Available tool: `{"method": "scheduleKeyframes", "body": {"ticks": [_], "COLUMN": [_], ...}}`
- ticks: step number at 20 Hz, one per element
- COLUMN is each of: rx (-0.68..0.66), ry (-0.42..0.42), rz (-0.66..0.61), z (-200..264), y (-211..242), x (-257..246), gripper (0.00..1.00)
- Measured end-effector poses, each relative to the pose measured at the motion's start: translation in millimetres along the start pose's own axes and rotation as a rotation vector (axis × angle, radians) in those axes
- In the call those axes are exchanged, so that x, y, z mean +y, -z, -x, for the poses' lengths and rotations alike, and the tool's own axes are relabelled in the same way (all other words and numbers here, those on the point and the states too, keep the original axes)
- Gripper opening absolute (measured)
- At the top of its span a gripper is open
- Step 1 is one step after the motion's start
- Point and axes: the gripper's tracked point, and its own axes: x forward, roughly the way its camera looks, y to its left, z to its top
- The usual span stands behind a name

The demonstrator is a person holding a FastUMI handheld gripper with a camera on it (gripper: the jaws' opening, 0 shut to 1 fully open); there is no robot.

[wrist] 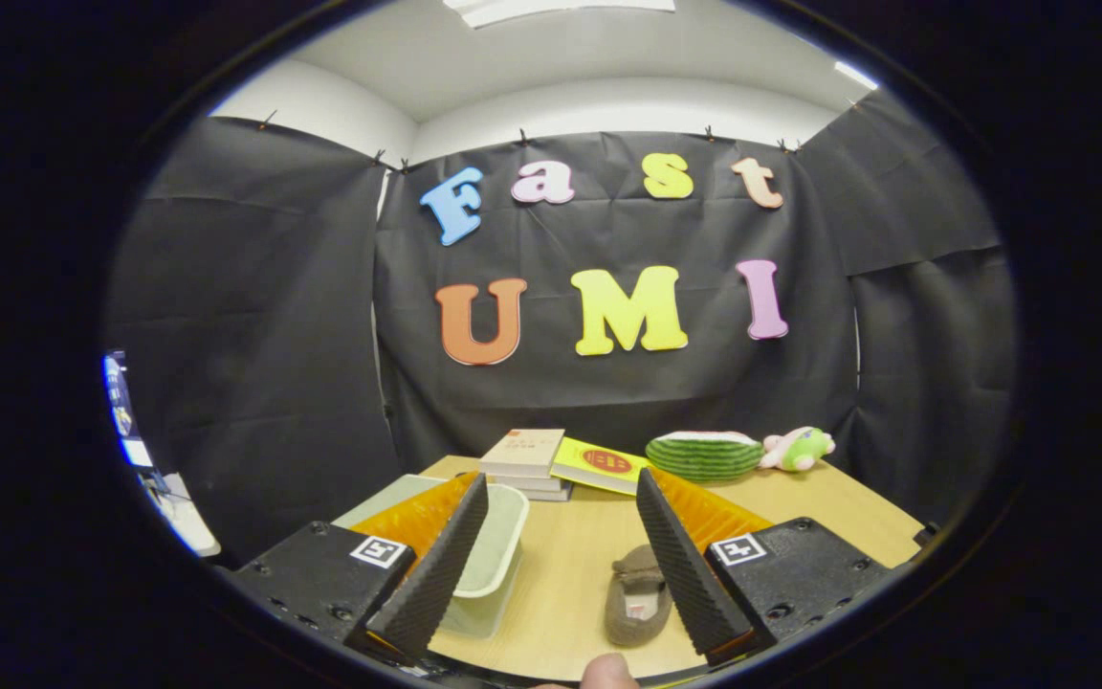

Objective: Open the storage box then place both shoes into the box .Put the left shoe in first, then the right shoe, with the right side of both shoes facing outward in a uniform manner.

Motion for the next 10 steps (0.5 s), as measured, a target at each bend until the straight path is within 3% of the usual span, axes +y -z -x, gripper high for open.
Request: {"method": "scheduleKeyframes", "body": {"ticks": [5, 10], "rx": [0.019, 0.149], "ry": [-0.063, -0.208], "rz": [-0.053, -0.195], "z": [-9.8, -25.6], "y": [7.4, 37.8], "x": [-1.6, 14.8], "gripper": [1.0, 1.0]}}
